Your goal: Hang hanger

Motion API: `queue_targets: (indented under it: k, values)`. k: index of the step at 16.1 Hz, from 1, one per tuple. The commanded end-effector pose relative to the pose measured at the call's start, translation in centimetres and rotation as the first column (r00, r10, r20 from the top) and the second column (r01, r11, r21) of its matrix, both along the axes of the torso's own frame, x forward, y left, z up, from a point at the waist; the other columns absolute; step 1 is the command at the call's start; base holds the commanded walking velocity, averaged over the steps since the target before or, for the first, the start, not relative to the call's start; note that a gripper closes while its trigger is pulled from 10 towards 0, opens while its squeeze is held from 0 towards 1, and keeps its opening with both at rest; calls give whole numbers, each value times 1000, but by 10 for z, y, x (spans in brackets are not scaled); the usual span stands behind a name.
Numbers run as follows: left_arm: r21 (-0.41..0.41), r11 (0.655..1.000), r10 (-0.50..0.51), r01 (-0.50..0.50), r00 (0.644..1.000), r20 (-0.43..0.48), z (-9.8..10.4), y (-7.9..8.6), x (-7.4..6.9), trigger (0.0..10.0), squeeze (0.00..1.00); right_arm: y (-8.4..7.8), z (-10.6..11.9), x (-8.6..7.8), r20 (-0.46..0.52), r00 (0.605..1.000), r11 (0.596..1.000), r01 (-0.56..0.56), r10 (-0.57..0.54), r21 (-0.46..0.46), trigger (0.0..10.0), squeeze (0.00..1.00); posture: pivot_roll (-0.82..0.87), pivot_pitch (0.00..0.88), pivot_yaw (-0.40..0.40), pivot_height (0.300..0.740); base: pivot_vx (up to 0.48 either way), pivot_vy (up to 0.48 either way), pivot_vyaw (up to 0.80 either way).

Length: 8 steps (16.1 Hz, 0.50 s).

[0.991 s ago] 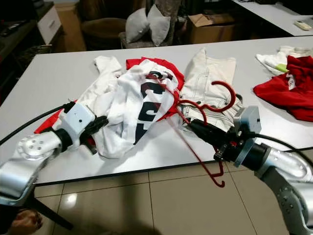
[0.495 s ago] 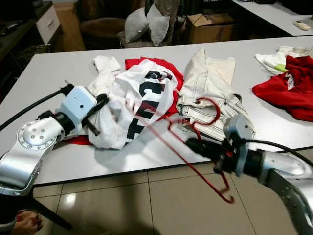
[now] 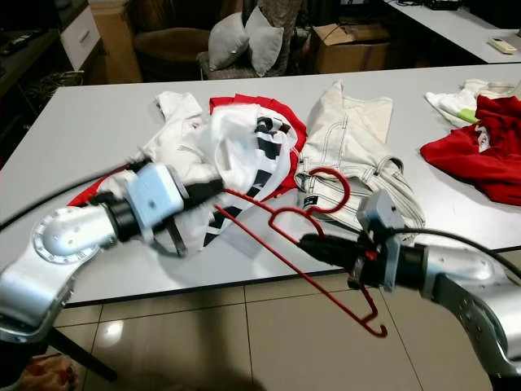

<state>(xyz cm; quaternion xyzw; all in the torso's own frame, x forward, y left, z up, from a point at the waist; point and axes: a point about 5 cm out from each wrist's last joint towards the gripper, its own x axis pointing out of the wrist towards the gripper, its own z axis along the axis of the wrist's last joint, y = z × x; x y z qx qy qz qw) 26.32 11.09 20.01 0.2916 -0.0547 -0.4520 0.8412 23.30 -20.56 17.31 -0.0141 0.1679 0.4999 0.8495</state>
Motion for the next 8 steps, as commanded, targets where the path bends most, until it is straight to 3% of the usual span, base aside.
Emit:
queue_targets:
  k: [1,4,8]
  values:
    - [54,999,2,-2,1000,5,-5,1,0,0,0,2,2,1,2,1000,1000,-25,25,6,10000,0,-187,0,18,740,0,0,0]
    - [157,985,54,-66,996,77,-4,9,11,0,0,0,3,10,-30,999,1000,23,-23,12,10000,0,-189,0,11,740,0,0,0]
    - [153,978,114,-141,979,169,10,16,21,0,0,-7,-6,23,-116,979,985,173,-170,21,10000,0,-192,0,7,740,0,0,0]
